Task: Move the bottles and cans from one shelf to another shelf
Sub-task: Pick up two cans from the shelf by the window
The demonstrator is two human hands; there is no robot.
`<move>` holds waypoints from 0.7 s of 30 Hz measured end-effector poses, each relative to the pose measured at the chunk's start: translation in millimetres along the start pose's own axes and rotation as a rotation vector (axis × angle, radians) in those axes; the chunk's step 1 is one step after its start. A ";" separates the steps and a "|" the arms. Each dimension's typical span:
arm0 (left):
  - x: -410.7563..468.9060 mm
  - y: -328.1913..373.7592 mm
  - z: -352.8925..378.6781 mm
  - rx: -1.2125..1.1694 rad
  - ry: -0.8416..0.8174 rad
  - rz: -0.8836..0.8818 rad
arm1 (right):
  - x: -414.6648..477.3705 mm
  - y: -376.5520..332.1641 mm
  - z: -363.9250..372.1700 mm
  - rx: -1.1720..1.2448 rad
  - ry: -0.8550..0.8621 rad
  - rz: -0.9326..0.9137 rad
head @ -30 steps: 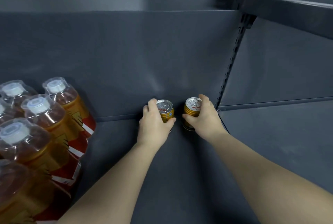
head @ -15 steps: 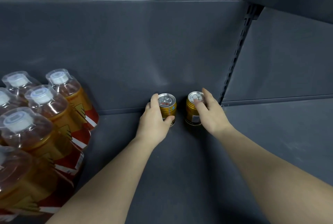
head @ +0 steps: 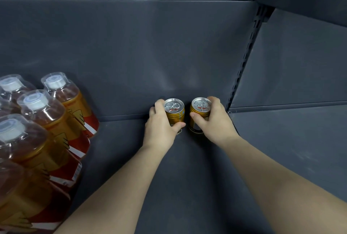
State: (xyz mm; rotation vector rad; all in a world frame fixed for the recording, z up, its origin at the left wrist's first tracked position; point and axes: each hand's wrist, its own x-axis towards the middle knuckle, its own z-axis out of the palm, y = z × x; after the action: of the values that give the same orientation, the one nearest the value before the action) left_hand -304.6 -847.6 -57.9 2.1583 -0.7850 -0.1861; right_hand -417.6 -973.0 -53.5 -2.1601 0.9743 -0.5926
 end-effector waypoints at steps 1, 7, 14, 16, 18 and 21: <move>0.1 0.1 -0.3 -0.003 -0.004 0.000 | 0.6 -0.5 -0.6 0.002 0.002 0.004; 0.9 -2.4 -4.4 -0.044 -0.024 0.002 | -0.2 0.7 -8.9 0.116 -0.035 0.030; -2.0 -3.0 -2.7 -0.051 -0.047 0.028 | 0.5 -10.2 -1.2 -0.013 0.037 0.058; -2.0 -4.4 -2.9 -0.044 -0.075 0.031 | 2.0 -12.5 -0.9 -0.037 0.048 0.066; -0.6 -5.4 -4.1 -0.026 -0.078 0.027 | 2.5 -11.0 -2.6 -0.012 0.021 0.053; 0.5 -3.2 -3.8 0.020 -0.048 0.005 | -1.0 -6.7 -5.1 0.099 -0.019 0.030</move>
State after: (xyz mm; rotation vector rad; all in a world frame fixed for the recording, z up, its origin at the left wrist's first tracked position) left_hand -301.2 -843.9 -57.7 2.1774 -0.8226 -0.2290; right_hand -418.4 -970.9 -45.3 -2.0568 0.9456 -0.5922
